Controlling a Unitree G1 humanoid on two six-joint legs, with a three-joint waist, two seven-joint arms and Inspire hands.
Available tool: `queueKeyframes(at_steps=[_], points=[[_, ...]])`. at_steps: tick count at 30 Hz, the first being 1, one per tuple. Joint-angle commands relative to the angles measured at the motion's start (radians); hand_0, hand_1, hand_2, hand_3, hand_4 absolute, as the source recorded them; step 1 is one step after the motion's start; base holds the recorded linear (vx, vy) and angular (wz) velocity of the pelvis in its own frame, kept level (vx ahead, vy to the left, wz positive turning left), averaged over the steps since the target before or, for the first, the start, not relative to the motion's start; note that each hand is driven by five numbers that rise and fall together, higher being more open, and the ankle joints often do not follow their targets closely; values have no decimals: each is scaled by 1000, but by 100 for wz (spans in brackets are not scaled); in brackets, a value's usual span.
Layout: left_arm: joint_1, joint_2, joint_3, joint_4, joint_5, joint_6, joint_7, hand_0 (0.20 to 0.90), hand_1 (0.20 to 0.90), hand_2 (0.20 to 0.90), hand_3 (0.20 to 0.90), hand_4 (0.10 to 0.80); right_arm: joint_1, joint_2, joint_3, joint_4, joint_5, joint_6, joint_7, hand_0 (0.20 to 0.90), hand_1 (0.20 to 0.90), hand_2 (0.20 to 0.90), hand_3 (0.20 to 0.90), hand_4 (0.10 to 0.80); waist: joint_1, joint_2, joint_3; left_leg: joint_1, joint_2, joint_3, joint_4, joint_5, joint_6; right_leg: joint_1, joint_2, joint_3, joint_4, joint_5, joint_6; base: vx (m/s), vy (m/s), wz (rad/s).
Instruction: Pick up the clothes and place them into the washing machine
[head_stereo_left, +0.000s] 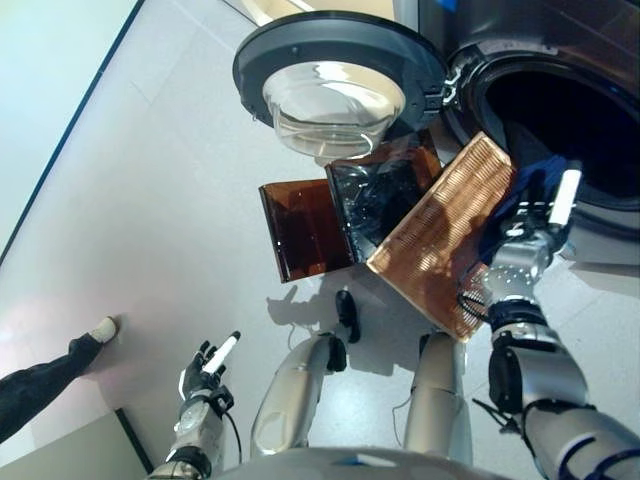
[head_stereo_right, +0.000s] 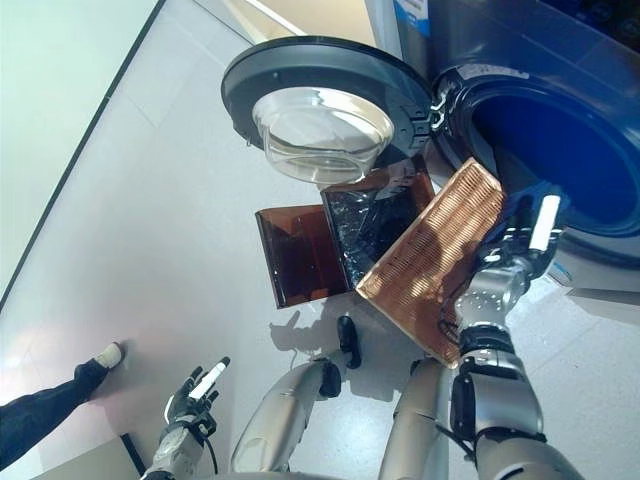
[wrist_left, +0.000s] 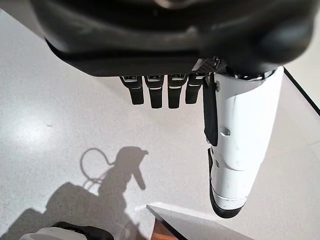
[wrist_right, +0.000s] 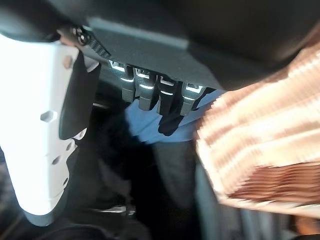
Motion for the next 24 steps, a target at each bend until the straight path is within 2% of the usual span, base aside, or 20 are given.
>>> queueKeyframes(at_steps=[1, 2, 3, 4, 6, 7, 11, 15, 24], points=[[52, 93, 6, 48, -23, -24, 16, 900, 900, 900, 900, 800, -56, -107, 18, -45, -55, -47, 1, 900, 900, 900, 900, 800, 22, 23, -42, -30, 2, -24, -91, 91, -47, 16, 35, -32, 83, -89, -77, 0, 0, 0], [56, 96, 3, 47, -23, -26, 12, 900, 900, 900, 900, 800, -85, -138, 18, -29, -54, -45, -2, 615, 615, 615, 615, 596, 24, 24, -42, -30, 2, -25, -91, 91, -47, 16, 34, -32, 82, -89, -77, 0, 0, 0], [59, 98, 2, 48, -23, -26, 12, 900, 900, 900, 900, 800, -95, -154, 17, -23, -55, -46, -5, 466, 466, 466, 466, 490, 25, 24, -43, -31, 1, -25, -91, 91, -47, 16, 34, -32, 83, -89, -77, 0, 0, 0], [58, 97, 2, 48, -23, -26, 12, 900, 900, 900, 900, 800, -97, -156, 18, -21, -54, -45, -4, 466, 466, 466, 466, 490, 25, 25, -43, -31, 2, -25, -91, 91, -47, 15, 34, -32, 83, -89, -77, 0, 0, 0], [66, 103, 1, 51, -23, -25, 7, 900, 900, 900, 900, 800, -132, -204, 20, 11, -52, -36, -6, 335, 335, 335, 335, 396, 28, 26, -47, -30, 0, -27, -93, 91, -47, 14, 34, -33, 85, -90, -76, 0, 0, 0], [66, 104, 0, 52, -23, -24, 5, 900, 900, 900, 900, 800, -145, -222, 23, 26, -53, -33, -8, 200, 200, 200, 200, 300, 30, 26, -49, -30, 0, -27, -93, 91, -47, 13, 33, -34, 86, -91, -75, 0, 0, 0], [70, 110, 0, 57, -18, -25, 2, 900, 900, 900, 900, 800, -177, -287, 41, 62, -94, -14, -30, 200, 200, 200, 200, 300, 32, 24, -52, -34, 1, -28, -89, 90, -47, 11, 34, -36, 91, -93, -75, 0, 0, 0], [70, 109, -2, 58, -15, -26, 2, 900, 900, 900, 900, 800, -192, -308, 46, 59, -115, -21, -54, 200, 200, 200, 200, 300, 32, 23, -52, -33, 1, -29, -89, 89, -47, 10, 36, -35, 92, -94, -76, 0, 0, 0], [62, 104, 6, 52, -14, -31, 7, 900, 900, 900, 900, 800, -114, -265, 53, 8, -194, -17, -75, 200, 200, 200, 200, 300, 25, 16, -49, -39, 5, -26, -83, 88, -47, 5, 39, -35, 95, -94, -76, 0, 0, 0]])
